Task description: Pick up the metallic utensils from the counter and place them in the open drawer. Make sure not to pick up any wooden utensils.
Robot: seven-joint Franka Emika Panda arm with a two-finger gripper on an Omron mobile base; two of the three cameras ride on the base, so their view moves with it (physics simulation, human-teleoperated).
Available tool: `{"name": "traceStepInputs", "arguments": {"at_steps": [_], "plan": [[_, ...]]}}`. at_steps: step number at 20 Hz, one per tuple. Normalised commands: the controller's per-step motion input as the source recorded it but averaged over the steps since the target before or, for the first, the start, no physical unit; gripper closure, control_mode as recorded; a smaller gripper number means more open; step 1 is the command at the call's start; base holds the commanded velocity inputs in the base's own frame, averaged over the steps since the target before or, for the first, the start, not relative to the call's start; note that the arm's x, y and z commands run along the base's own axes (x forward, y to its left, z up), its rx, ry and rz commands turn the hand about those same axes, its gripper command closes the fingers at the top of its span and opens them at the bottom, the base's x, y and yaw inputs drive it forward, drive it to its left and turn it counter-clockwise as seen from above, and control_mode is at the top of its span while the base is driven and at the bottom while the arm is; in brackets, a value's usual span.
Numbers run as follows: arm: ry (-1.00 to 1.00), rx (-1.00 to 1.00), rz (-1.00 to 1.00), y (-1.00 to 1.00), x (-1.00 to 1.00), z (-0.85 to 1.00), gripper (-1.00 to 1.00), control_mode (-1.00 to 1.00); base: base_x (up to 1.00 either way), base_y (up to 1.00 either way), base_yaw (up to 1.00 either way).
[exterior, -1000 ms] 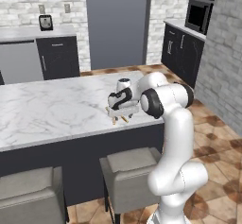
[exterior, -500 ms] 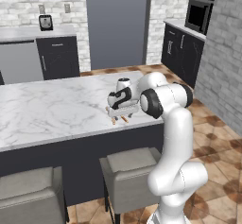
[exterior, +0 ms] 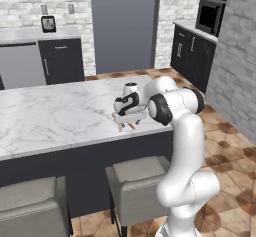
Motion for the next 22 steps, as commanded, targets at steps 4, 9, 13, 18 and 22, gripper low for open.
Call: {"name": "traceStepInputs", "arguments": {"at_steps": [4,9,13,18,22], "plan": [[0.0,0.0,0.0,0.0,0.0,-0.17,1.0,-1.0,0.0,0.0,0.0],[0.07,0.0,0.0,0.0,0.0,-0.09,1.0,-1.0,0.0,0.0,0.0],[0.1,0.0,0.0,0.0,0.0,-0.02,1.0,-1.0,0.0,0.0,0.0],[0.03,0.0,0.0,0.0,-0.02,0.0,1.0,-1.0,0.0,0.0,0.0],[-0.02,0.0,0.0,-0.14,-0.1,0.13,1.0,-1.0,0.0,0.0,0.0]]}}
